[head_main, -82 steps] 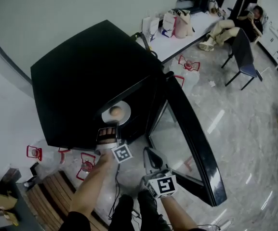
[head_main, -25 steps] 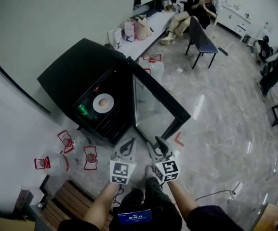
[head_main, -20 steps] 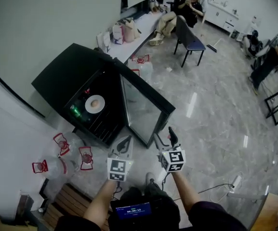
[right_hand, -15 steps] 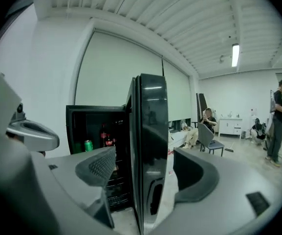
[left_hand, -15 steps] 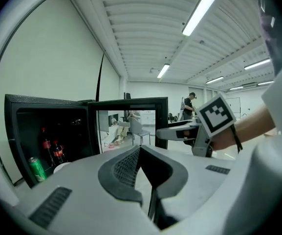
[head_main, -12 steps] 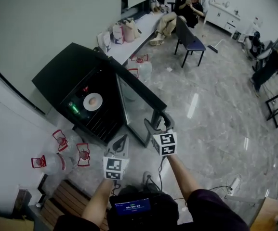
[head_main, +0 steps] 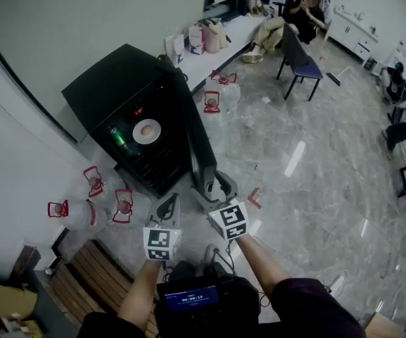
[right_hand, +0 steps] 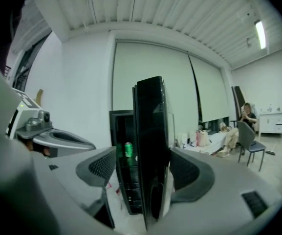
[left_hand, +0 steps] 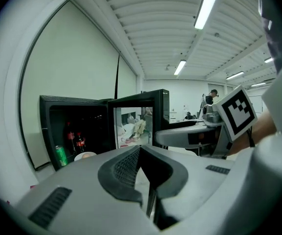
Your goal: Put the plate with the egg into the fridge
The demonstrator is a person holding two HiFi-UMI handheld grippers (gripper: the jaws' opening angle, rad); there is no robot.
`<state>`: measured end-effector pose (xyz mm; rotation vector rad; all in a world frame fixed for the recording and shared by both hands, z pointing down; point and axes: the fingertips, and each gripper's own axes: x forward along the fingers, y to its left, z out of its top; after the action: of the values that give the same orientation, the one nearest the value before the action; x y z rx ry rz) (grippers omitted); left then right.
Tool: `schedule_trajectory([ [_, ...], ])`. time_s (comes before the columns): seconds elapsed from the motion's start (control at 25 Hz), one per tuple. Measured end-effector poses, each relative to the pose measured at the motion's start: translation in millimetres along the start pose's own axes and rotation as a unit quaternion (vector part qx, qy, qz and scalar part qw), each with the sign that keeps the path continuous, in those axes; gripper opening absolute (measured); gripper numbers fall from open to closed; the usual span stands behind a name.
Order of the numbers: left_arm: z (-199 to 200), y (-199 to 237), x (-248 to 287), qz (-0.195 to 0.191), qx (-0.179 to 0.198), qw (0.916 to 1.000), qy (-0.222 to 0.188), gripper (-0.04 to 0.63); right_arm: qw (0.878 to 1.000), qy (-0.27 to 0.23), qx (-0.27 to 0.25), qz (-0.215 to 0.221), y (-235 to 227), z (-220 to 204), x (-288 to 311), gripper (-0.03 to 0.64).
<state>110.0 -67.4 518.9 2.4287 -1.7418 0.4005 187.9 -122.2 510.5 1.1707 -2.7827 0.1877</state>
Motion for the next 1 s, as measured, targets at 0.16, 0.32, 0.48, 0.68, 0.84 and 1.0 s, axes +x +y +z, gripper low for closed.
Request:
schedule_trajectory([
  [0.16, -4.9, 18.7, -20.9, 0.037, -0.011, 0.9993, 0.001, 0.009, 0.997, -0.008, 0.002, 0.079, 44.2, 5.8, 7.0, 0.317],
  [0.32, -3.1, 43.5, -40.9, 0.061, -0.023, 0.9978, -0.011, 0.009, 0.996, -0.018, 0.004, 0.086, 65.1, 10.6, 15.7, 0.062],
  [0.48, 7.1, 65.9, -55.4, 0.074, -0.036, 0.9964, -0.021, 0.009, 0.994, -0.021, 0.012, 0.106, 88.9, 21.0, 28.2, 0.008],
  [0.68, 16.0, 83.2, -70.2, 0.087, -0.033, 0.9946, -0.047, 0.009, 0.991, -0.046, 0.026, 0.124, 113.5, 36.3, 34.5, 0.008],
  [0.84, 25.0, 96.6, -72.1, 0.085, -0.028, 0.9942, -0.06, 0.009, 0.989, -0.057, 0.008, 0.14, 133.2, 48.3, 42.3, 0.008],
  [1.0, 34.2, 107.4, -71.6, 0.081, -0.029, 0.9939, -0.068, 0.009, 0.987, -0.057, 0.001, 0.152, 149.1, 57.6, 50.9, 0.008],
])
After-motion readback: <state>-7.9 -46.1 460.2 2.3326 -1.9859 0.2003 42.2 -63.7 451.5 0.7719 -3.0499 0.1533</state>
